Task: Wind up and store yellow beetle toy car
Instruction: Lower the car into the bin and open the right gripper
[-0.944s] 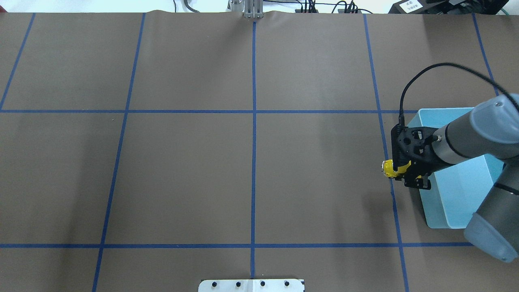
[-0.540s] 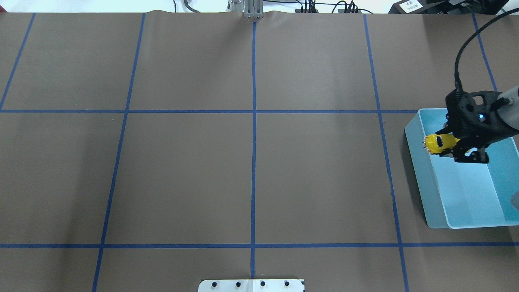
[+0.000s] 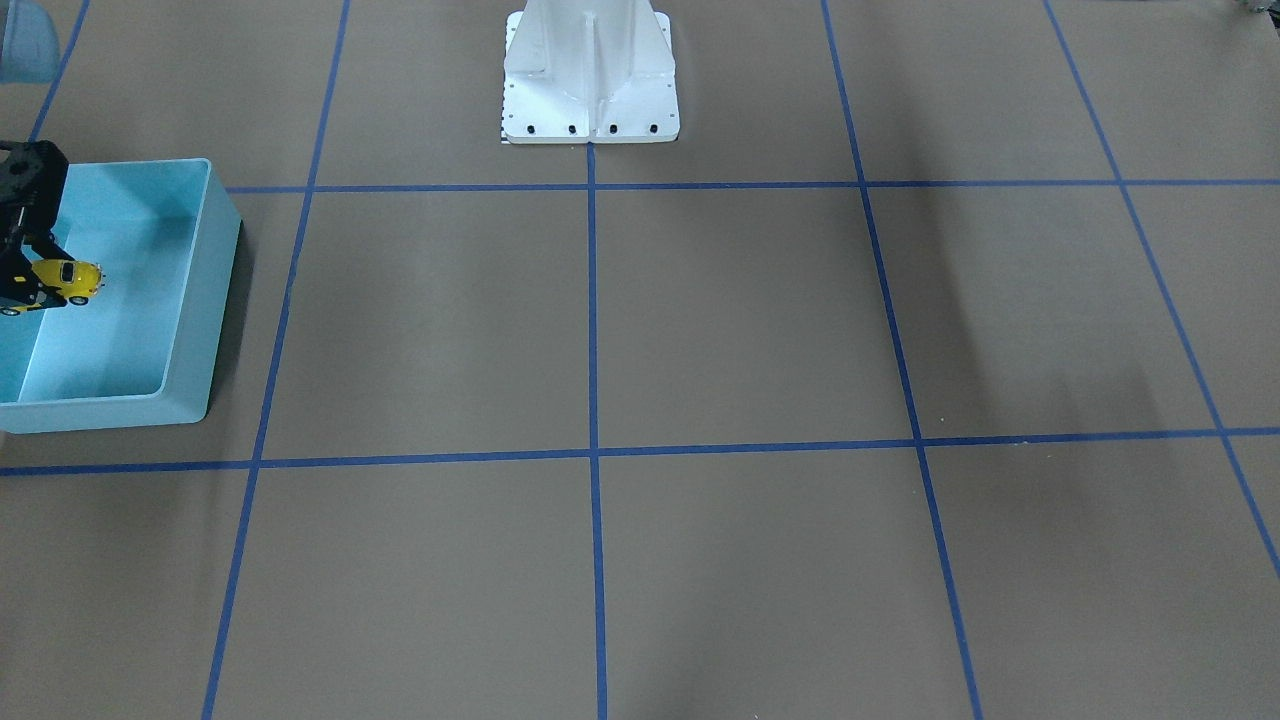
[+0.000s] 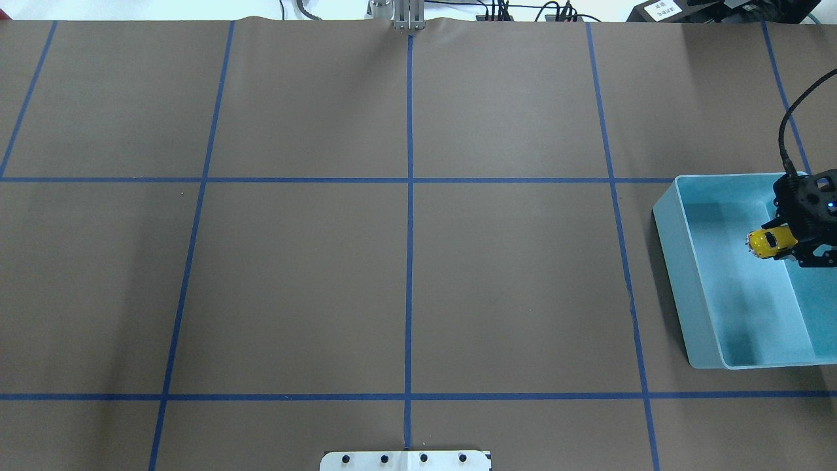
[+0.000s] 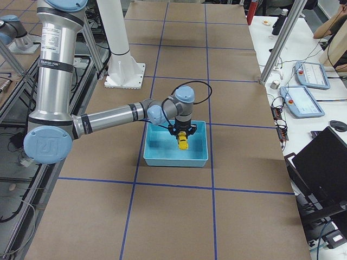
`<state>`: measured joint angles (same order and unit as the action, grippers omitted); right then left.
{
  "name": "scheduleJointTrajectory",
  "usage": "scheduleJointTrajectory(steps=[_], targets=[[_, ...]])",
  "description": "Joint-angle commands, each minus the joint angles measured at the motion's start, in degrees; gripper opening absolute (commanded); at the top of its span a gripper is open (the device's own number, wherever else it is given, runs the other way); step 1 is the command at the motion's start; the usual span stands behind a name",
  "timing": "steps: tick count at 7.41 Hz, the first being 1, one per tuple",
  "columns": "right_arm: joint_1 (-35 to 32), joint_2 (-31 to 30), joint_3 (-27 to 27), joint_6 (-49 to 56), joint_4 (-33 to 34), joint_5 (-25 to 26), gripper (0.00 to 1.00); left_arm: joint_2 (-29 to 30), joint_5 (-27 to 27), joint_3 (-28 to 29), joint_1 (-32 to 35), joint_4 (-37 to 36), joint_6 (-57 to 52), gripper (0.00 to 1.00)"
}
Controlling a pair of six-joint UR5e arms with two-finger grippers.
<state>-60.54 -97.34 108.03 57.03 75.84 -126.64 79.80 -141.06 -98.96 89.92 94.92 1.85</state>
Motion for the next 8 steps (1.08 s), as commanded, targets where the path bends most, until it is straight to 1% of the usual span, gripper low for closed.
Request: scheduleJointTrajectory(steps=[1, 2, 4, 8], targets=[[2.4, 2.3, -4.6, -3.7, -2.1, 0.2, 0.0, 0.0, 0.0, 0.0, 0.1, 0.0, 0.0, 1.0], [4.5, 2.9, -4.5, -7.0, -2.2, 0.1, 0.0, 0.0, 0.0, 0.0, 0.0, 0.0, 0.0, 1.0], [7.3, 3.3, -4.2, -9.9, -2.0, 0.3, 0.0, 0.0, 0.0, 0.0, 0.0, 0.0, 0.0, 1.0], [7.7, 1.9, -4.0, -10.3, -1.6, 0.0, 0.0, 0.0, 0.0, 0.0, 0.0, 0.0, 0.0, 1.0]])
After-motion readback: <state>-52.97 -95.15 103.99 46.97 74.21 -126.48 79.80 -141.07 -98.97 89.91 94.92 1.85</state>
